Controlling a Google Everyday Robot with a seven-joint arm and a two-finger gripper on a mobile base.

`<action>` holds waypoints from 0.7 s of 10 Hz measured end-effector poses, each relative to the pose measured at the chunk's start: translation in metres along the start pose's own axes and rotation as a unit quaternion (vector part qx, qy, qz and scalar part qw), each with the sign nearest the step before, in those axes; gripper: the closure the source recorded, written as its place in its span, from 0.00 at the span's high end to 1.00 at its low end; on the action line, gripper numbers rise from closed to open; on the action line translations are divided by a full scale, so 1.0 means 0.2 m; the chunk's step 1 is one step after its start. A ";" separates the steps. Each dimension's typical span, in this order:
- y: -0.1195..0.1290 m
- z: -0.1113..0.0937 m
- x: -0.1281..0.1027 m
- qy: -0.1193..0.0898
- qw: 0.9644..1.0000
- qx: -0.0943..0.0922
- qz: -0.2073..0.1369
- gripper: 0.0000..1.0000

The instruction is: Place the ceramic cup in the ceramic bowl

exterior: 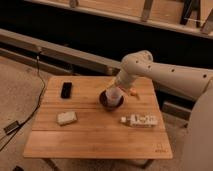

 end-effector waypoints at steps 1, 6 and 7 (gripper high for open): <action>0.02 -0.04 0.02 0.004 1.000 0.011 -0.016 0.73; 0.05 -0.05 0.04 0.008 0.999 0.015 -0.027 0.73; 0.05 -0.06 0.04 0.008 0.999 0.015 -0.028 0.73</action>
